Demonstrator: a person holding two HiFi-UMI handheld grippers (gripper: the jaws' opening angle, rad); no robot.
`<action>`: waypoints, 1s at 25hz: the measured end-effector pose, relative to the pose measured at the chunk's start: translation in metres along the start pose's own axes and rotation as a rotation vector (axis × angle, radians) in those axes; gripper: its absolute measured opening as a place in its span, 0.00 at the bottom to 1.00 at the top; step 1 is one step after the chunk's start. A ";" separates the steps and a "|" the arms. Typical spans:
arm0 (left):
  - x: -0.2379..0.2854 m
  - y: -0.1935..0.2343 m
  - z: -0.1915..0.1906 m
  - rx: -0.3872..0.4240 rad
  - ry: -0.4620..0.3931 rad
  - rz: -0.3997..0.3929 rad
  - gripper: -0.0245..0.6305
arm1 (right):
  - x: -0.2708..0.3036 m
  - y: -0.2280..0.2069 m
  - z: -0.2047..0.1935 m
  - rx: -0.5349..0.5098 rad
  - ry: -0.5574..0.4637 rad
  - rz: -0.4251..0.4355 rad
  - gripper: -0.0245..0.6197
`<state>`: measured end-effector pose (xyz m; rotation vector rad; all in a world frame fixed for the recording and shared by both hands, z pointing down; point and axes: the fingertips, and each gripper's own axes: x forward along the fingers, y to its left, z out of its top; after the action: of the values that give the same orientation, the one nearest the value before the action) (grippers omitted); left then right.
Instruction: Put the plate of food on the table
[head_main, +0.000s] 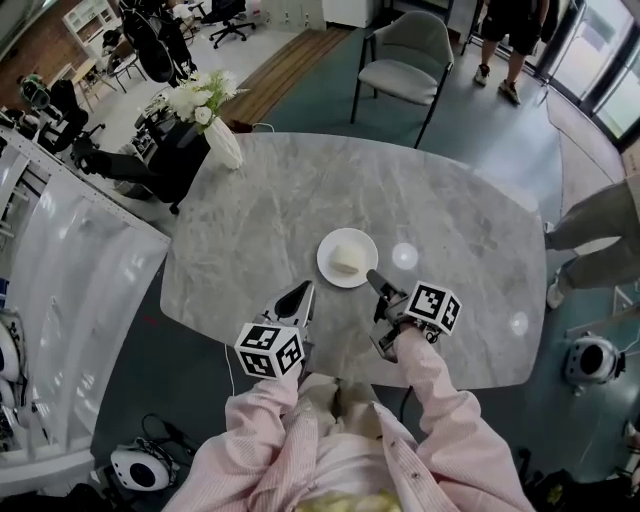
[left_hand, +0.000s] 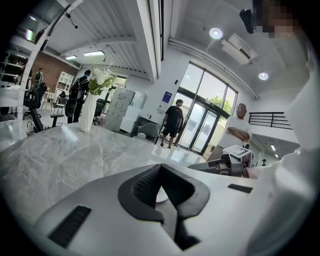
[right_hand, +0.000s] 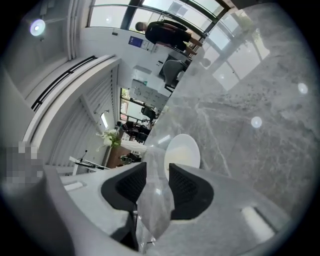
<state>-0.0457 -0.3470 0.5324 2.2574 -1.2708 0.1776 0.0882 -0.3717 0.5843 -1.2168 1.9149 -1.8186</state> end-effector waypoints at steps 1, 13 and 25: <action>-0.003 -0.003 0.003 0.008 -0.006 -0.005 0.04 | -0.004 0.006 -0.001 -0.008 0.005 0.019 0.25; -0.032 -0.038 0.038 0.102 -0.085 -0.053 0.04 | -0.047 0.081 -0.005 -0.352 -0.032 0.117 0.05; -0.053 -0.045 0.075 0.197 -0.163 -0.036 0.04 | -0.083 0.134 0.003 -0.806 -0.177 0.123 0.05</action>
<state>-0.0480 -0.3274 0.4320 2.5040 -1.3458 0.1120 0.0885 -0.3328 0.4314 -1.3504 2.6267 -0.8259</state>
